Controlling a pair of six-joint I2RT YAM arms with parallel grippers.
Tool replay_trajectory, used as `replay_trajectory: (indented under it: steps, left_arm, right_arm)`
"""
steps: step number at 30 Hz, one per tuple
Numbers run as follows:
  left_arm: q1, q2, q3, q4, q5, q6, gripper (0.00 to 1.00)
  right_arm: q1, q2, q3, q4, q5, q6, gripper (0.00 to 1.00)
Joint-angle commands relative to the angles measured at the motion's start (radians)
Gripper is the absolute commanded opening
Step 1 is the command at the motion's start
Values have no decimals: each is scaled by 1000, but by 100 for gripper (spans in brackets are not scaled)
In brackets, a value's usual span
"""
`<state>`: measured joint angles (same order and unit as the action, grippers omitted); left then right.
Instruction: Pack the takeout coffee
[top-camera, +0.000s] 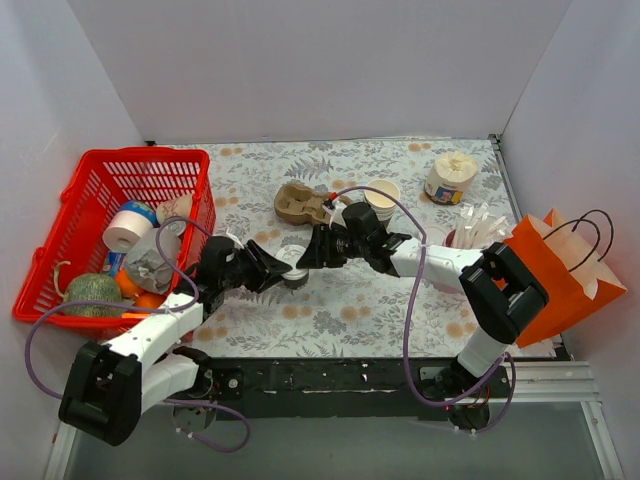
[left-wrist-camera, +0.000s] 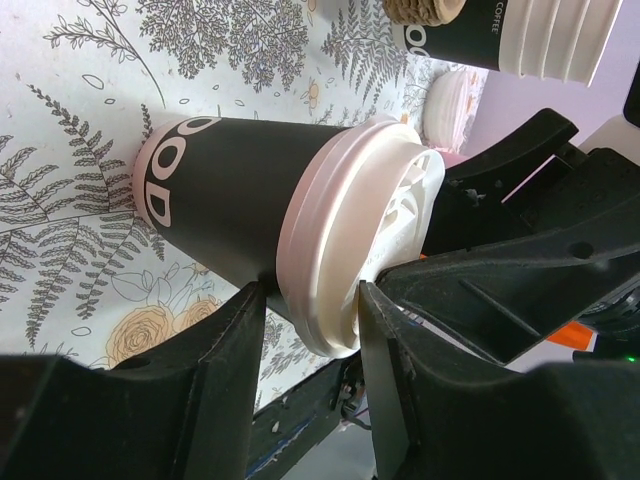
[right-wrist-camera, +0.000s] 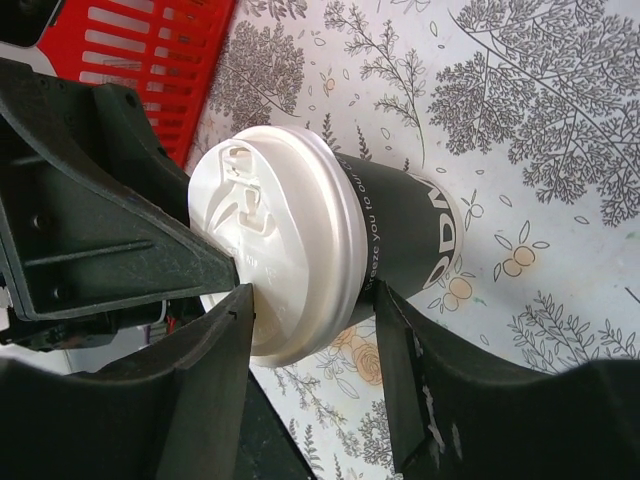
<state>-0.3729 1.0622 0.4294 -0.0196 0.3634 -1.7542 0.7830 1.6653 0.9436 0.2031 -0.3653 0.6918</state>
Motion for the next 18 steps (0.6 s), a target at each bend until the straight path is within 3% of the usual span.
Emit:
replay_trajectory:
  steps: [1,4,6,10,14,18]
  left_arm:
    - [-1,30,-100,-137,-46,25,35]
    - [-1,1,-78,-137,-17,22,51]
    - [0,-19,-45,-146,-3,24,52]
    - [-1,-31,26,-178,-1,36,74]
    - [0,-31,95,-220,0,50,92]
    - [0,-62,131,-250,-1,56,98]
  right_arm:
    - [22,73,-20,-91,46,-149,53]
    - [24,82,67,-163,48,-146,55]
    - [24,85,144,-250,60,-158,56]
    - [22,111,286,-450,123,-172,62]
    - [18,128,339,-493,108,-166,69]
    - [12,113,382,-499,97,-149,76]
